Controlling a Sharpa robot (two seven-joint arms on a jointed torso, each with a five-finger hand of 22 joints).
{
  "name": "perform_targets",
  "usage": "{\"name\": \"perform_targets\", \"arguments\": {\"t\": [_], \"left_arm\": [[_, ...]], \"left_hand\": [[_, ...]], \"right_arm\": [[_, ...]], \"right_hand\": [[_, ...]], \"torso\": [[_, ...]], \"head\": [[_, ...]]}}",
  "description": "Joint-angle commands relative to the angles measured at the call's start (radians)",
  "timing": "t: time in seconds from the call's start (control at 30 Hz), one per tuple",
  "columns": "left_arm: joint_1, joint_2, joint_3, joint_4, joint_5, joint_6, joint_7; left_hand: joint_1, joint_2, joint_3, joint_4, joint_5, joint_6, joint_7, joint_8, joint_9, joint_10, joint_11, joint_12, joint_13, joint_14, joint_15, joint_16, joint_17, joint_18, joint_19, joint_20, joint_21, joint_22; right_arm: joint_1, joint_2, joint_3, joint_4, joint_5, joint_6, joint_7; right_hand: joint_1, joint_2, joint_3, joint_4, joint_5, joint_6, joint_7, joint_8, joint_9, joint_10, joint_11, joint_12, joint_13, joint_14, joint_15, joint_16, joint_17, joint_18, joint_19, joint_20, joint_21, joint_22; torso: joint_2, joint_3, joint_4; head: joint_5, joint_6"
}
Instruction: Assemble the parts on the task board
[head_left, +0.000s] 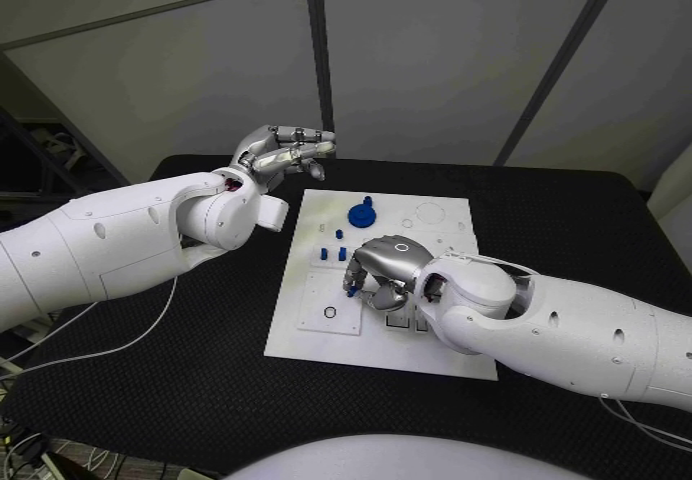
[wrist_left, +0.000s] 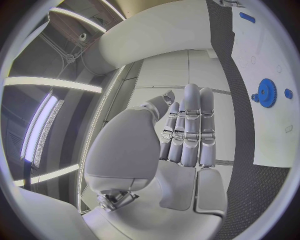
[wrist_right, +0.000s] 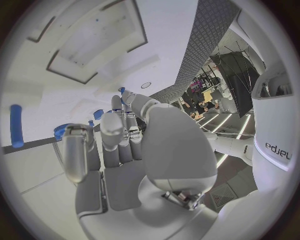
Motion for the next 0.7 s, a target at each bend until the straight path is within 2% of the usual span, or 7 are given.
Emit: {"name": "perform_targets", "arguments": {"t": [0.03, 0.7], "left_arm": [[0.001, 0.001, 0.001, 0.000, 0.004, 0.014, 0.001], [0.002, -0.001, 0.001, 0.004, 0.004, 0.022, -0.005]], "left_hand": [[0.001, 0.007, 0.003, -0.003, 0.003, -0.002, 0.004, -0.007, 0.001, 0.000, 0.004, -0.005, -0.001, 0.002, 0.001, -0.006, -0.001, -0.019, -0.001, -0.003, -0.006, -0.001], [0.000, 0.008, 0.002, -0.002, 0.002, -0.003, 0.005, -0.007, 0.001, -0.001, 0.005, -0.006, -0.001, 0.002, 0.001, -0.008, -0.002, -0.020, -0.002, -0.003, -0.007, -0.001]], "right_arm": [[0.000, 0.002, -0.001, -0.004, -0.017, 0.018, 0.001], [-0.001, 0.035, -0.002, -0.027, -0.044, 0.041, -0.029]], "right_hand": [[-0.010, 0.000, 0.002, 0.006, -0.005, 0.004, 0.002, 0.003, 0.002, -0.003, 0.005, -0.006, -0.001, 0.008, -0.005, 0.004, -0.001, -0.006, 0.075, -0.006, -0.004, 0.211], [-0.016, -0.002, 0.001, 0.008, -0.006, 0.002, 0.002, 0.001, 0.002, -0.006, 0.006, -0.007, -0.002, 0.006, -0.005, -0.003, -0.012, -0.004, 0.071, -0.006, -0.011, 0.205]], "torso": [[0.000, -0.0005, 0.0012], [0.000, -0.0012, 0.0013]], "head": [[-0.001, -0.002], [-0.001, -0.007]]}}
